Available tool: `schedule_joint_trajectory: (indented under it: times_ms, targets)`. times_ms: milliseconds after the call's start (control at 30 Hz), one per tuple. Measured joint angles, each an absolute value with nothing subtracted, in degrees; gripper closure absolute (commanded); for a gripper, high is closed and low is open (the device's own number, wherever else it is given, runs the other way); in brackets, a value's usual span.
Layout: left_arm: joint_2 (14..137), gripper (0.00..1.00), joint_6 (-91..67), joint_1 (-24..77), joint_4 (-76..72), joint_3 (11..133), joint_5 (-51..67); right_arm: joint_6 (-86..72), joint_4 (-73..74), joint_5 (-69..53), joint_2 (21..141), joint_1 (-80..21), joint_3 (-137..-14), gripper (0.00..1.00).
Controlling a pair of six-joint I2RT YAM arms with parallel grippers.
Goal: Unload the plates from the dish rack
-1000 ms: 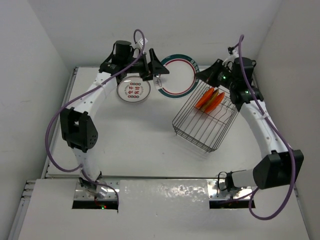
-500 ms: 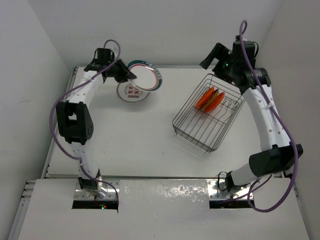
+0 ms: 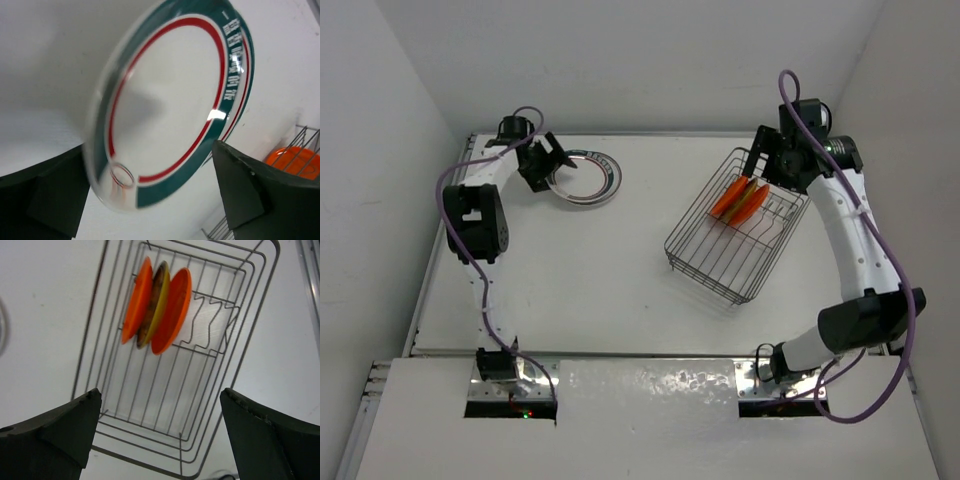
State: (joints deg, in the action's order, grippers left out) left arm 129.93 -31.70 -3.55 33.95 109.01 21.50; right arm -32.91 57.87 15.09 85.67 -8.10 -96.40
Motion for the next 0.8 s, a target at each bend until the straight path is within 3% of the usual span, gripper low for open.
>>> schedule_joint_trajectory:
  times_ms: [300, 633, 800]
  targets:
    - [129.5, 0.00, -28.2, 0.5, 44.2, 109.0, 13.4, -31.1, 62.3, 20.1, 96.7, -7.9, -99.2, 0.02]
    - [114.5, 0.00, -24.4, 2.9, 52.1, 102.7, -0.4, -32.9, 57.7, 22.0, 98.7, -5.6, -97.4, 0.41]
    - [102.6, 0.00, -23.3, 2.6, 52.1, 95.2, 0.6, -34.5, 53.9, 21.7, 101.0, -5.3, -95.4, 0.48]
